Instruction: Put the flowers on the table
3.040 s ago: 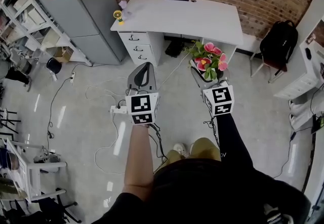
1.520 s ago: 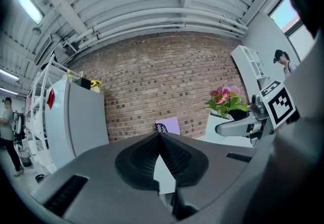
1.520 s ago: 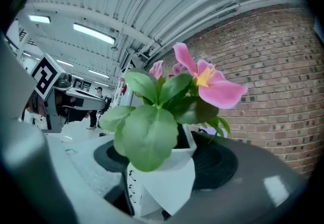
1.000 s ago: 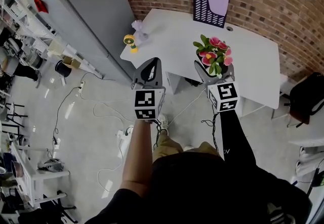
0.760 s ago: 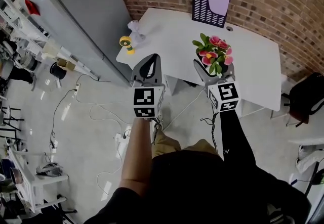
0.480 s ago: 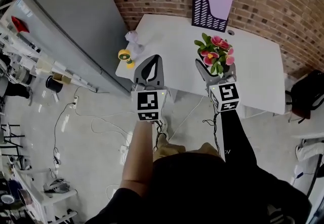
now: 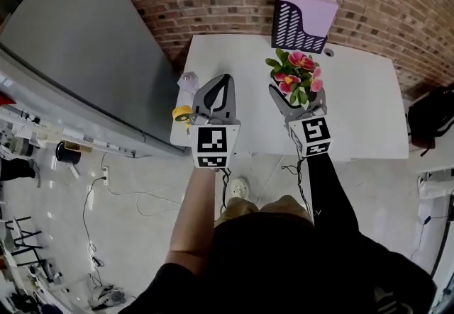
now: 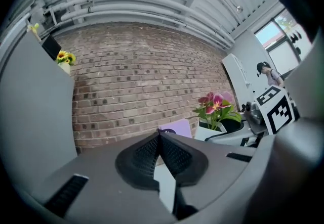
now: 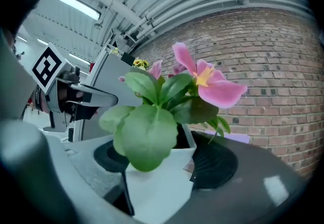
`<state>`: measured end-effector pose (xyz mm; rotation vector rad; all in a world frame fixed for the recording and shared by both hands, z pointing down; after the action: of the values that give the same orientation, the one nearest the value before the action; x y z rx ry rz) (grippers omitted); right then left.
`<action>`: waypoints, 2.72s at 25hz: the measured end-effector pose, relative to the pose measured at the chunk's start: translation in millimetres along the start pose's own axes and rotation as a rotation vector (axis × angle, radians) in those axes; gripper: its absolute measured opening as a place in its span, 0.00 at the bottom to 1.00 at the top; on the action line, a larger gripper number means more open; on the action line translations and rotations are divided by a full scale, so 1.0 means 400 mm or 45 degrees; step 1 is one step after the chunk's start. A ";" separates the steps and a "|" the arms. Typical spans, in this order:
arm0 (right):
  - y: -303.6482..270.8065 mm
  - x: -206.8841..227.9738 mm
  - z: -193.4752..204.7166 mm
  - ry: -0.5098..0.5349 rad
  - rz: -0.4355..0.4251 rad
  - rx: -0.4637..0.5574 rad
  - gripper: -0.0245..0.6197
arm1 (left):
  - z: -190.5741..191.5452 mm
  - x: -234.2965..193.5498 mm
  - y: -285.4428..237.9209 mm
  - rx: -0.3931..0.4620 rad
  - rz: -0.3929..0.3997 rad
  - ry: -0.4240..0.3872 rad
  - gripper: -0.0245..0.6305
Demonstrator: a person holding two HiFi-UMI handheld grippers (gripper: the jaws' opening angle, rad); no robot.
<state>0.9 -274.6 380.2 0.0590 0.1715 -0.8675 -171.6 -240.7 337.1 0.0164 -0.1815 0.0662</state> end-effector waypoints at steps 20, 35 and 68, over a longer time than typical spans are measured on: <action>-0.330 0.162 0.222 -0.153 0.027 -0.103 0.57 | 0.153 -0.089 -0.325 -0.099 0.079 0.070 0.05; -0.702 0.353 0.512 -0.196 -0.147 -0.162 0.57 | 0.278 -0.136 -0.529 -0.158 -0.091 0.087 0.05; -0.921 0.436 0.811 -0.363 -0.236 -0.509 0.57 | 0.411 -0.170 -0.598 -0.284 -0.171 0.078 0.05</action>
<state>-128.7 -683.4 675.8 -0.4582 0.0803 -1.0018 -251.9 -487.4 484.2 -0.1956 -0.1256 -0.0880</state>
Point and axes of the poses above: the fingertips, and each gripper's own axes: y backward along the fingers, x to its right, z out of its underside, the point moved 5 cm from there along y, backward along the fingers, and after that the axes turned 14 degrees about -z, right-handed, at the moved point
